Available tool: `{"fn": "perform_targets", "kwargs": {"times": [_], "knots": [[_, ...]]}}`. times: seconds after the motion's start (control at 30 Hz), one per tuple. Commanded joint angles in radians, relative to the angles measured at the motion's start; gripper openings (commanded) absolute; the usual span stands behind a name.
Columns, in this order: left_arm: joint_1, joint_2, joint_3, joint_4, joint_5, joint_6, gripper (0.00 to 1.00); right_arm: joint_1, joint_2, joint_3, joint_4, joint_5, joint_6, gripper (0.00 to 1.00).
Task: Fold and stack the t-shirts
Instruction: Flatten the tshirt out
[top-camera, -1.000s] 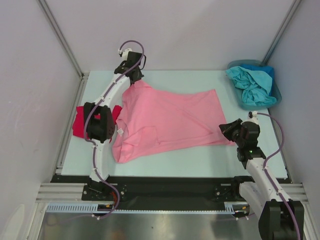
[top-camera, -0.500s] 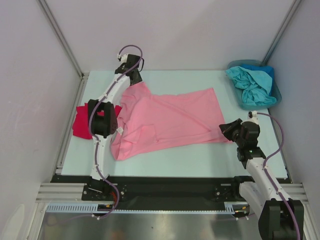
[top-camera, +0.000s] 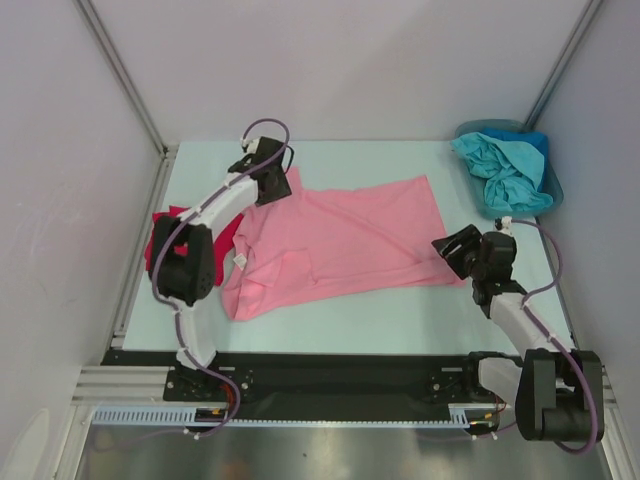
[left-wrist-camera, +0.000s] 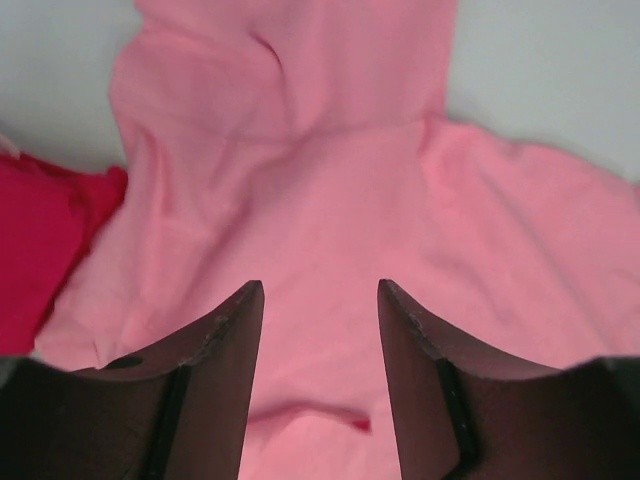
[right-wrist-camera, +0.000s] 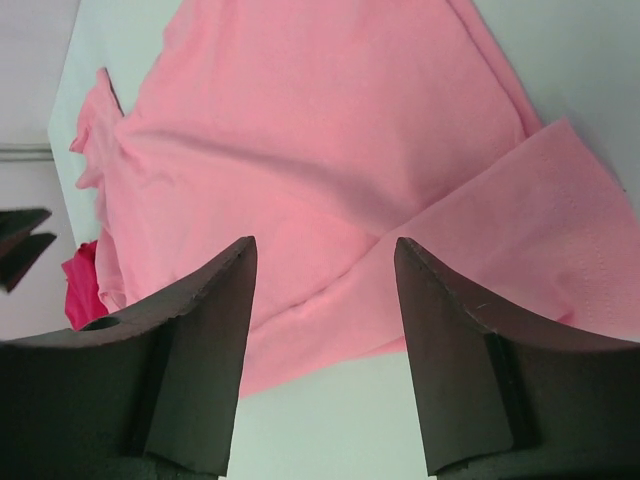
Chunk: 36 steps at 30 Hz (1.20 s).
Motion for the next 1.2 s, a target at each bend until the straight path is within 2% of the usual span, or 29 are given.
{"fn": "perform_targets", "kwargs": {"times": [0.0, 0.07, 0.27, 0.4, 0.57, 0.73, 0.87, 1.17], "knots": [[-0.068, -0.244, -0.196, 0.121, 0.037, -0.057, 0.55, 0.026, 0.005, 0.048, 0.051, -0.008, 0.035, 0.63], [-0.094, -0.351, -0.336, 0.172, 0.052, -0.074, 0.54, 0.028, -0.015, 0.037, 0.037, 0.008, 0.028, 0.63], [-0.166, -0.535, -0.617, 0.227, 0.075, -0.106, 0.53, 0.012, -0.103, 0.018, -0.030, 0.014, -0.001, 0.61], [-0.227, -0.663, -0.756, 0.241, 0.080, -0.167, 0.53, 0.011, -0.138, -0.006, -0.046, 0.020, 0.002, 0.61], [-0.303, -0.709, -0.872, 0.250, 0.031, -0.206, 0.52, 0.015, -0.141, -0.020, -0.042, 0.020, 0.011, 0.61], [-0.313, -0.708, -0.894, 0.239, -0.052, -0.186, 0.52, 0.017, -0.164, -0.020, -0.062, 0.022, 0.005, 0.60], [-0.306, -0.672, -0.854, 0.212, -0.136, -0.160, 0.52, 0.017, -0.192, -0.027, -0.078, 0.023, -0.001, 0.60], [-0.267, -0.474, -0.744, 0.215, -0.026, -0.059, 0.52, -0.001, -0.238, -0.023, -0.110, 0.017, -0.018, 0.59]]}}
